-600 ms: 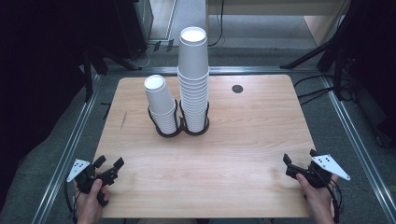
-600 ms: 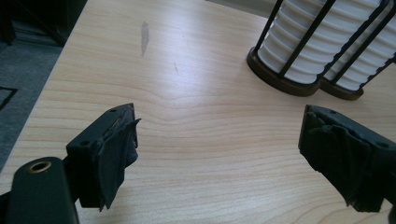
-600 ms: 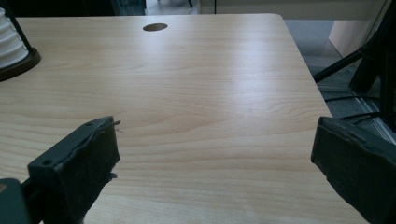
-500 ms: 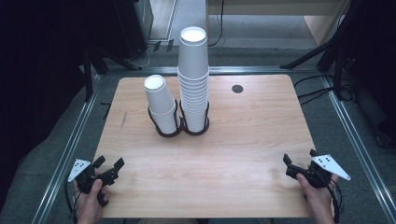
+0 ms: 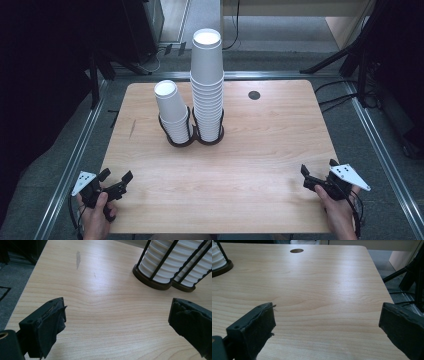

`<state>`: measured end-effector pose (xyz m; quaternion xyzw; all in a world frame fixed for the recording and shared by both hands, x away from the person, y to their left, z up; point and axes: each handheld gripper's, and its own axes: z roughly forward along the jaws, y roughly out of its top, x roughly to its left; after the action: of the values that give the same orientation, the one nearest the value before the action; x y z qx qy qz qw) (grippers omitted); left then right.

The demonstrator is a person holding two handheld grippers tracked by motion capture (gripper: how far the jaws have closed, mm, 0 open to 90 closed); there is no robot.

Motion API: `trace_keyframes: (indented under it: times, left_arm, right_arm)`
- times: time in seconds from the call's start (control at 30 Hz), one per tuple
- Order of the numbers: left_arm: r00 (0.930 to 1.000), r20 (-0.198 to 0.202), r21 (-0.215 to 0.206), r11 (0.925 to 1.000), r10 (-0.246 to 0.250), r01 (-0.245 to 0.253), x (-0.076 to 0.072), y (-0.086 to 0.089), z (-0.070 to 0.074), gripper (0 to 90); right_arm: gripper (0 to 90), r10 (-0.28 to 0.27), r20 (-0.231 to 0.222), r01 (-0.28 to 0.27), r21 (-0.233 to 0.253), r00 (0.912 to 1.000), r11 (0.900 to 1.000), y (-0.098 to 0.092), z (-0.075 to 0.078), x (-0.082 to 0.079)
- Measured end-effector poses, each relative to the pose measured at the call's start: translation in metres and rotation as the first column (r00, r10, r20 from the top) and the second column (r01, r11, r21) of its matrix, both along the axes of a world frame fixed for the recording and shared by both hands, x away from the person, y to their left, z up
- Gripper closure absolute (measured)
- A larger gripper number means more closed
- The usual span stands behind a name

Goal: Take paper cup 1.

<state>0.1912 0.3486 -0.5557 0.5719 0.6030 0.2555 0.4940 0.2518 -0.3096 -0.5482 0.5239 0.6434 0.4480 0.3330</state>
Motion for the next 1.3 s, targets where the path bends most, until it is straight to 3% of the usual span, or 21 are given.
trace_keyframes:
  times: [0.33,0.9,1.0,1.3]
  left_arm:
    - [1.0000,0.007,0.038,0.9993,-0.001,0.001,-0.001,-0.004,0.002,1.3]
    - [0.9999,0.008,0.012,0.9999,-0.011,0.011,0.000,-0.001,0.001,1.3]
    - [0.9997,0.011,0.020,0.9995,-0.023,0.023,0.001,-0.001,0.001,1.4]
    - [0.9996,0.011,0.037,0.9990,-0.026,0.026,0.001,-0.003,0.002,1.4]
  right_arm:
    - [0.6,-0.001,-0.004,0.001,0.008,1.0000,1.000,-0.001,0.000,0.001]
    - [0.6,-0.040,-0.011,0.040,-0.012,0.9991,0.999,0.000,0.001,0.000]
    - [0.6,-0.049,-0.004,0.049,0.012,0.9988,0.999,-0.001,0.009,-0.002]
    - [0.6,-0.020,0.052,0.019,0.007,0.9985,1.000,0.009,0.039,-0.005]
